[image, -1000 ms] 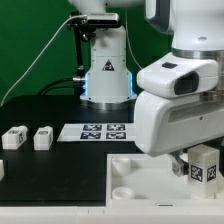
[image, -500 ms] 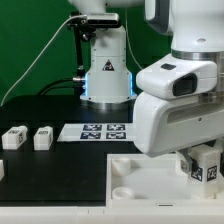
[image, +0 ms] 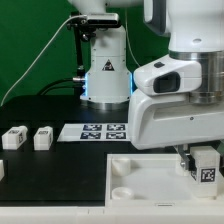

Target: Assemble one leg

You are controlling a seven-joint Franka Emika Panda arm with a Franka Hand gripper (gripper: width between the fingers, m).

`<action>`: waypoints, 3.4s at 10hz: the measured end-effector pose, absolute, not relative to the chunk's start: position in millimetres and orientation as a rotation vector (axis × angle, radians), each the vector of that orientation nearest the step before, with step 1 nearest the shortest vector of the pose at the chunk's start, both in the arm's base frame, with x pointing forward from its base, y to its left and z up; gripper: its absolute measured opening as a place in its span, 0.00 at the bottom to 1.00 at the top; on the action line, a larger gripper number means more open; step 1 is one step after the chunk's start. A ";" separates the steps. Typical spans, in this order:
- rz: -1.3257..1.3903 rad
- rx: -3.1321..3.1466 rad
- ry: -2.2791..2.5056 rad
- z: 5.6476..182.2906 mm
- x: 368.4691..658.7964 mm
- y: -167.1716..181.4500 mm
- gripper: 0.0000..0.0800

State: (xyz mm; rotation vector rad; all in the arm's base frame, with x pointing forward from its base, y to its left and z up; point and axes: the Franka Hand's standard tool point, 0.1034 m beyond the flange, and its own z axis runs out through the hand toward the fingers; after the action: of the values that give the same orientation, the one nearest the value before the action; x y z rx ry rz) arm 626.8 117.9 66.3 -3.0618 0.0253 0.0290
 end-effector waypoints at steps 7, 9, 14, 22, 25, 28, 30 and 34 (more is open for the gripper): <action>0.079 -2.710 1.457 65.8 626.5 125.7 0.37; 0.080 -2.715 1.424 65.6 627.2 124.4 0.37; 0.059 -2.947 0.889 63.9 626.2 122.5 0.79; 0.076 -3.069 -0.542 70.9 627.2 118.3 0.81; 0.078 -3.077 -0.497 70.6 627.0 118.2 0.81; 0.078 -3.083 -0.464 70.6 627.0 117.8 0.36; 0.077 -3.089 -0.429 70.5 627.0 117.7 0.36; 0.057 -3.097 0.456 70.8 628.5 121.4 0.36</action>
Offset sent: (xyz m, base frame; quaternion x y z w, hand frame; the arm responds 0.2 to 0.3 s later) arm -0.0022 0.0079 -0.0011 -0.0278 0.0017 0.3646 0.9308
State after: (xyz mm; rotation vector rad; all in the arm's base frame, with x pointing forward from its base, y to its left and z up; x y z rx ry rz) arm 628.5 121.4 70.8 -3.0972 0.4557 0.0575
